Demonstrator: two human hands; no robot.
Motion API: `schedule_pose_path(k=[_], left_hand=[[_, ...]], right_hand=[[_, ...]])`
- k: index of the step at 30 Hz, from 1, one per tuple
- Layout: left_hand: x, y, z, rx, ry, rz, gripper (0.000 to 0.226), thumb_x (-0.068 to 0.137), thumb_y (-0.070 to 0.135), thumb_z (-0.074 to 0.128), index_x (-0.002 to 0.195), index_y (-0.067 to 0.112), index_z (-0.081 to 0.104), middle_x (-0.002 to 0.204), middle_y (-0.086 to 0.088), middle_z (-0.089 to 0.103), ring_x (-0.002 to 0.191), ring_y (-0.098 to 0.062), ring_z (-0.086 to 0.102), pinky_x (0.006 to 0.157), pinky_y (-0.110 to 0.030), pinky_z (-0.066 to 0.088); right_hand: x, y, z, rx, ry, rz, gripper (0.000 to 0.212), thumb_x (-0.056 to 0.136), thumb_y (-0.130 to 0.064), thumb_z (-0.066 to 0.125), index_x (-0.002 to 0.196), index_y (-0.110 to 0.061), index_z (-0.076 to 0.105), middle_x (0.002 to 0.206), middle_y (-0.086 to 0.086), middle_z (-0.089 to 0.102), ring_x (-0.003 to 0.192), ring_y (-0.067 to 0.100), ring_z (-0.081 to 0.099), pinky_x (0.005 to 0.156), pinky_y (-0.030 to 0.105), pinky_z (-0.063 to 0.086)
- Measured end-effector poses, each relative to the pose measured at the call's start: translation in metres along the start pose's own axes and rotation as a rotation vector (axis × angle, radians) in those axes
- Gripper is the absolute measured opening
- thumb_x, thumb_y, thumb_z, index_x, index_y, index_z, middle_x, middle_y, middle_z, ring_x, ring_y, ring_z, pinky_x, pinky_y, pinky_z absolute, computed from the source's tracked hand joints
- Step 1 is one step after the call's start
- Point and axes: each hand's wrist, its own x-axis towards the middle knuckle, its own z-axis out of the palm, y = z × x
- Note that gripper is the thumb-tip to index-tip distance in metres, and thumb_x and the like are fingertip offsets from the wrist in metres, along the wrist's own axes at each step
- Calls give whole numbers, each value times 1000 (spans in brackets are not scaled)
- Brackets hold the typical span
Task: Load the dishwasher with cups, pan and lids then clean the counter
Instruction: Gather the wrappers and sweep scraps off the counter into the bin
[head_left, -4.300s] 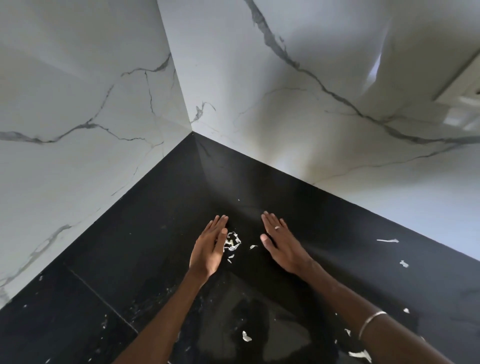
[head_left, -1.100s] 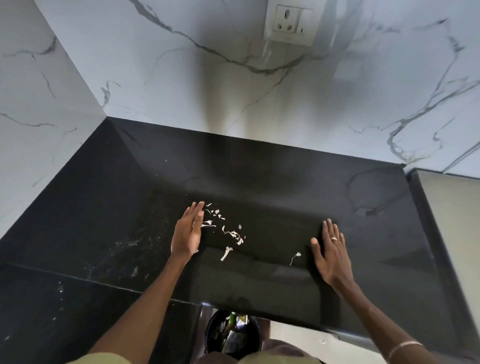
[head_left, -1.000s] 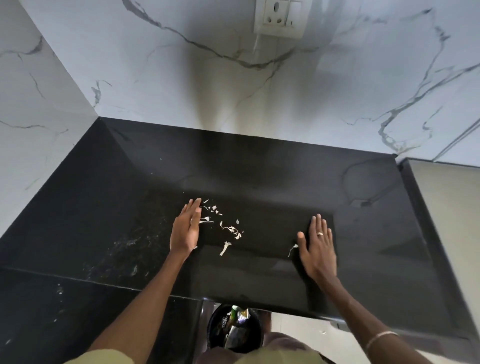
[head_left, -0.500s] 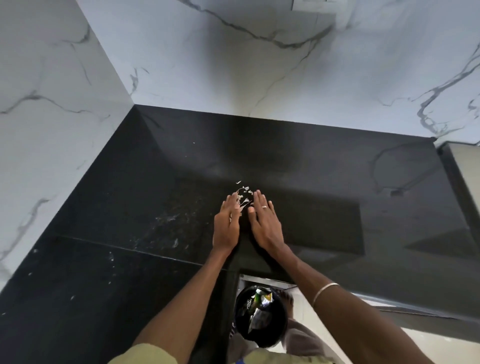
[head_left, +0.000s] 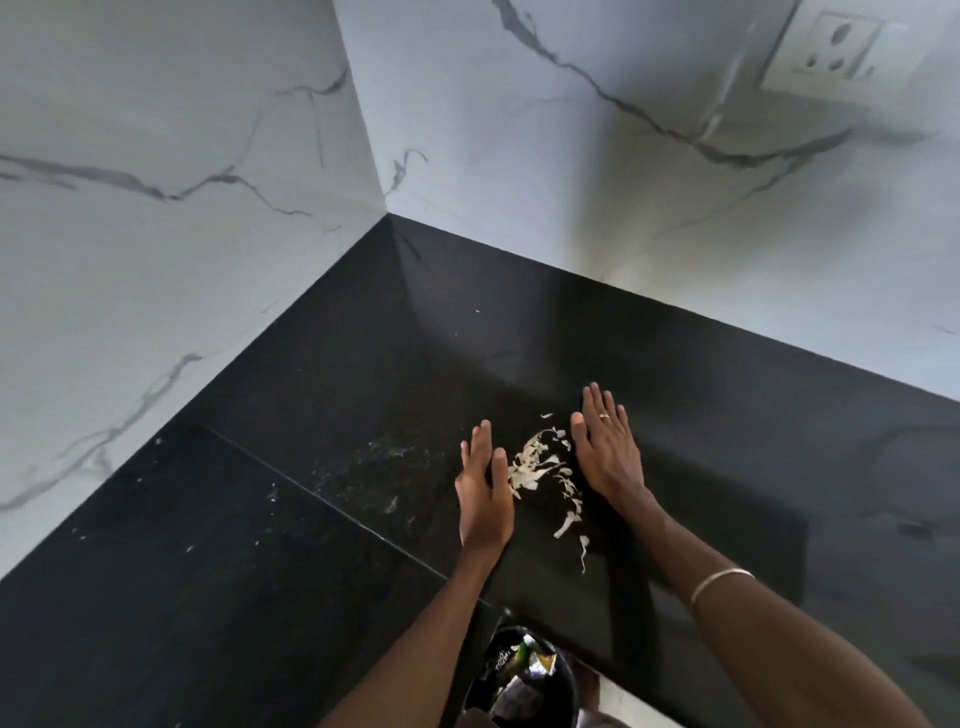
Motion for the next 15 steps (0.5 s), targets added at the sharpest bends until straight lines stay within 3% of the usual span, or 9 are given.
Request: schedule_pose_path(k=[4, 7, 9, 11, 15], left_hand=[[0, 4, 1, 74, 14, 19, 55, 101, 41, 35, 149, 14, 39, 149, -1, 47, 144, -9, 33, 122, -26, 18], [2, 5, 1, 134, -2, -6, 53, 102, 42, 35, 151, 22, 35, 155, 9, 36, 148, -8, 23, 120, -19, 15], [1, 7, 1, 186, -34, -25, 52, 103, 39, 38, 153, 25, 31, 157, 13, 30, 149, -5, 15, 121, -20, 14], [-1, 9, -1, 202, -34, -47, 53, 103, 35, 40, 154, 28, 27, 158, 18, 24, 148, 0, 9, 120, -19, 14], [-3, 15, -1, 197, -16, -46, 54, 104, 32, 40, 155, 26, 24, 158, 17, 22, 146, 7, 4, 119, -17, 13]], right_hand=[[30, -35, 15, -45, -169, -351, 60, 103, -46, 9, 155, -17, 8, 162, -3, 2, 149, 8, -4, 123, 31, 0], [53, -54, 19, 187, -350, -583, 55, 105, -42, 19, 155, -18, 17, 163, -4, 12, 149, 2, 3, 123, 29, 6], [91, -59, 17, 356, -325, -567, 50, 106, -29, 33, 153, -13, 26, 161, -1, 20, 149, 7, 13, 122, 30, 11], [144, -66, 22, 327, -218, -459, 50, 104, -23, 37, 152, -8, 28, 161, 6, 20, 150, 18, 13, 122, 32, 6], [229, -86, 27, 187, -250, -262, 54, 107, -31, 24, 152, -2, 20, 162, 14, 12, 150, 27, 5, 122, 39, 0]])
